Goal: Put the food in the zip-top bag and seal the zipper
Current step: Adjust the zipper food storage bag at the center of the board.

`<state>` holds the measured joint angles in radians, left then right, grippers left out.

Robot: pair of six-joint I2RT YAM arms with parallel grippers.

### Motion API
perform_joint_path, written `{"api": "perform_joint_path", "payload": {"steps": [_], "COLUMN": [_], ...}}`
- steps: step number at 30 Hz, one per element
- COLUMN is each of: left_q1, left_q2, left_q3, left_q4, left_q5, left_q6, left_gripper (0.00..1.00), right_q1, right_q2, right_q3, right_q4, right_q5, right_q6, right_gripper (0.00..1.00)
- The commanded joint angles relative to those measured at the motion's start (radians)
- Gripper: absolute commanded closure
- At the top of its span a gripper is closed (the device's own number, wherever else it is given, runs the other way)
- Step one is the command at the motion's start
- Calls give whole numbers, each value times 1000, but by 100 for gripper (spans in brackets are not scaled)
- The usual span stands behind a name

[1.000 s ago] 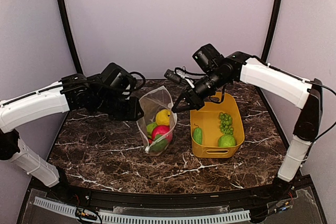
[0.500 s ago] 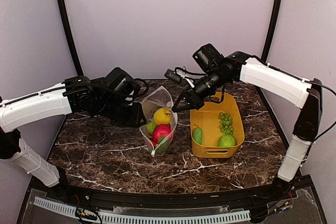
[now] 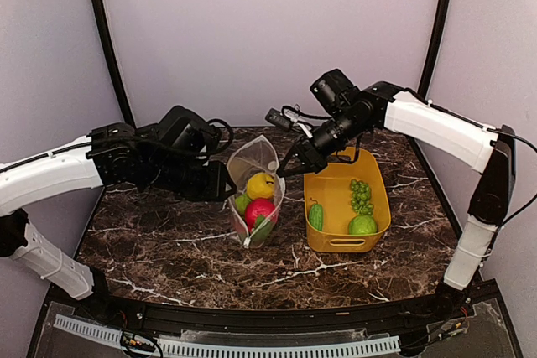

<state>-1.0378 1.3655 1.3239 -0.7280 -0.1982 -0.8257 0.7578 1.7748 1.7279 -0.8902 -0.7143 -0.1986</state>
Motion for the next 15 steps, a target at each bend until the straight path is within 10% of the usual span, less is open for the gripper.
{"api": "perform_joint_path", "payload": {"steps": [1,15], "left_q1": [-26,-27], "left_q2": [-47,103], "left_q3": [-24,30], "left_q4": [38,72], "left_q5": [-56,-12], "left_q6": [15,17], "left_gripper": [68,63], "right_q1": [-28,-34], "right_q2": [19,16], "right_q3": [24,20], "right_q4": [25,28], "right_q5": [-19,-21], "right_q6": [20,25], "right_gripper": [100,100]}}
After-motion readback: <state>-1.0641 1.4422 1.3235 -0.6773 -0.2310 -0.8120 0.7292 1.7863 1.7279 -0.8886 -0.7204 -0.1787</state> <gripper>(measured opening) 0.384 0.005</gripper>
